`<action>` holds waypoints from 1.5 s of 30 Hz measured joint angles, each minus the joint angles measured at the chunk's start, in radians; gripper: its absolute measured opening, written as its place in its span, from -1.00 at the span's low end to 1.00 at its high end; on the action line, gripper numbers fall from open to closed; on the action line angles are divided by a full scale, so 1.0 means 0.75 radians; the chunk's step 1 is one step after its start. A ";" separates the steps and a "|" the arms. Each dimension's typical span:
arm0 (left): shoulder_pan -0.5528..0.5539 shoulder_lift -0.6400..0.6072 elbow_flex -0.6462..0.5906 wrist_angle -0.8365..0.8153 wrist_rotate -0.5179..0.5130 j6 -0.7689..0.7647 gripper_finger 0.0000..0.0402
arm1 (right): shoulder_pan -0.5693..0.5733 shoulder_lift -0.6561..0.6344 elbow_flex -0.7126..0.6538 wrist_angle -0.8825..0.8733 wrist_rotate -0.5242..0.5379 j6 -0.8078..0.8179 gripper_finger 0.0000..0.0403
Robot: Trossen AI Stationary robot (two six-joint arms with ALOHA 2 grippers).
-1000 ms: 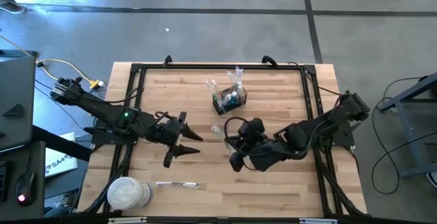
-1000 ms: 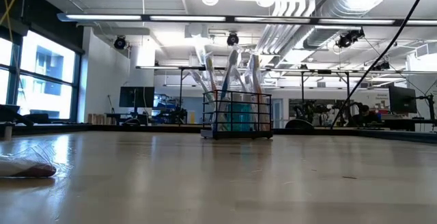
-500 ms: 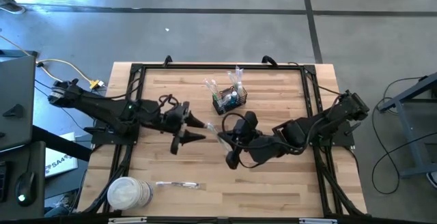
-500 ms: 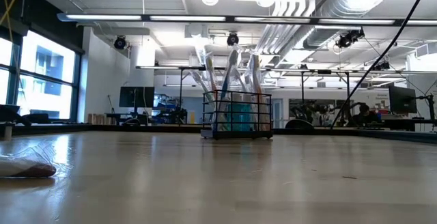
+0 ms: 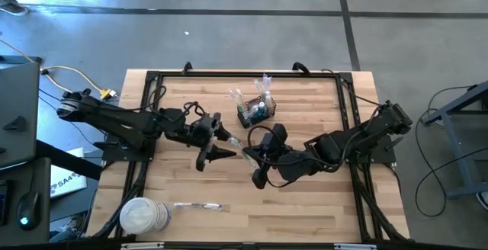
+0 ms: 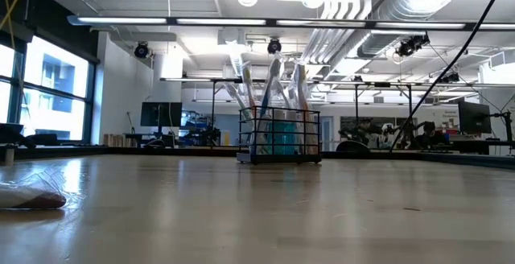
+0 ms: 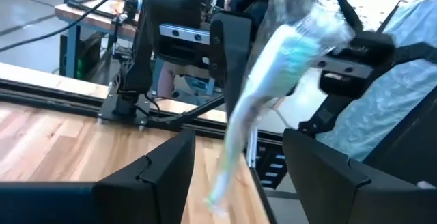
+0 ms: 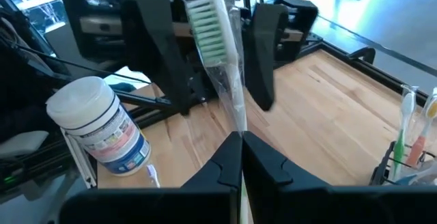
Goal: Pick & Place toothbrushing station
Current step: Put the green toothbrush into the mesh organizer
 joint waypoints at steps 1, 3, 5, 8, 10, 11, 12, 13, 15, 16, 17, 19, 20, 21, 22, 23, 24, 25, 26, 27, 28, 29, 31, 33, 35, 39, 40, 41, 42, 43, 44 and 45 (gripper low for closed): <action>0.006 0.015 0.000 0.018 0.000 0.017 0.10 | 0.000 0.000 0.000 0.000 0.000 0.000 -0.99; 0.012 0.035 0.000 0.038 0.000 0.051 0.10 | 0.000 0.000 0.000 0.000 0.000 0.000 -0.99; 0.011 0.042 0.000 0.090 -0.001 0.081 0.11 | 0.000 0.000 0.000 -0.001 0.000 0.000 -0.99; 0.010 0.042 0.000 0.139 0.001 0.120 0.11 | 0.000 0.000 0.000 -0.001 0.000 0.000 -0.99; 0.011 0.044 0.000 0.147 0.000 0.146 0.11 | 0.000 0.000 0.000 -0.002 -0.001 0.000 -0.99; 0.011 0.044 0.000 0.159 -0.001 0.157 0.11 | 0.000 0.000 0.000 -0.002 -0.001 0.001 -0.99; 0.011 0.044 0.000 0.173 -0.001 0.166 0.11 | 0.000 0.000 0.000 -0.003 -0.001 0.001 -0.99; 0.011 0.044 0.000 0.185 -0.001 0.176 0.11 | 0.000 0.000 0.000 -0.003 -0.001 0.001 -0.99; 0.011 0.043 0.000 0.185 -0.001 0.182 0.11 | 0.000 0.000 0.000 -0.004 -0.001 0.002 -0.99; 0.011 0.044 0.000 0.183 -0.001 0.182 0.11 | 0.000 0.000 0.000 -0.004 -0.001 0.002 -0.99; 0.011 0.045 0.000 0.183 -0.001 0.182 0.11 | 0.000 0.000 0.000 -0.006 -0.001 0.002 -0.99; 0.011 0.063 0.002 0.198 -0.001 0.182 0.10 | 0.000 0.000 0.000 -0.007 -0.001 0.001 -0.99; 0.011 0.069 0.002 0.196 -0.001 0.182 0.10 | -0.001 0.001 0.000 -0.007 -0.001 0.001 -0.99; 0.011 0.076 0.001 0.189 -0.001 0.182 0.09 | -0.006 0.001 0.000 -0.009 -0.004 0.001 -0.99; 0.011 0.085 0.001 0.196 -0.001 0.182 0.08 | -0.009 0.001 0.000 -0.011 -0.014 0.001 -0.99; 0.011 0.095 0.002 0.208 -0.001 0.182 0.07 | -0.014 0.001 0.000 -0.011 -0.028 0.001 -0.99; 0.011 0.099 0.002 0.206 -0.001 0.182 0.05 | -0.019 0.001 0.000 -0.012 -0.040 0.001 -0.99; 0.011 0.103 0.002 0.202 -0.001 0.182 0.04 | -0.024 0.001 0.000 -0.013 -0.047 0.001 -0.99; 0.011 0.106 0.002 0.207 -0.001 0.184 0.02 | -0.027 0.001 0.000 -0.013 -0.056 0.001 -0.99; 0.011 0.106 0.002 0.214 -0.001 0.194 0.00 | -0.029 0.001 0.000 -0.013 -0.061 0.001 -0.99; 0.011 0.106 0.002 0.227 -0.002 0.211 -0.02 | -0.033 0.001 0.000 -0.014 -0.062 0.001 -0.99; 0.011 0.106 0.002 0.245 -0.003 0.228 -0.04 | -0.034 0.001 0.000 -0.015 -0.063 0.000 -0.99; 0.011 0.106 0.002 0.273 -0.004 0.255 -0.09 | -0.034 0.001 0.000 -0.018 -0.064 -0.006 -0.99; 0.011 0.103 0.002 0.287 -0.006 0.278 -0.15 | -0.033 0.001 0.000 -0.018 -0.064 -0.009 -0.99; 0.011 0.101 0.002 0.290 -0.006 0.301 -0.22 | -0.033 0.001 0.000 -0.018 -0.064 -0.010 -0.99; 0.011 0.101 0.002 0.272 -0.005 0.331 -0.39 | -0.033 0.001 0.000 -0.023 -0.063 -0.014 -0.99; 0.011 0.101 0.002 0.269 -0.005 0.333 -0.44 | -0.033 0.001 0.000 -0.023 -0.063 -0.015 -0.99; 0.011 0.101 0.002 0.266 -0.005 0.338 -0.48 | -0.033 0.001 0.000 -0.023 -0.063 -0.018 -0.99; 0.011 0.101 0.002 0.264 -0.005 0.351 -0.53 | -0.033 0.001 0.000 -0.023 -0.063 -0.022 -0.99; 0.011 0.101 0.002 0.263 -0.005 0.366 -0.58 | -0.033 0.001 0.000 -0.023 -0.062 -0.025 -0.99; 0.011 0.101 0.002 0.263 -0.005 0.378 -0.64 | -0.033 0.001 0.000 -0.023 -0.060 -0.029 -0.99; 0.011 0.101 0.002 0.263 -0.005 0.393 -0.69 | -0.033 0.001 0.000 -0.023 -0.061 -0.032 -0.99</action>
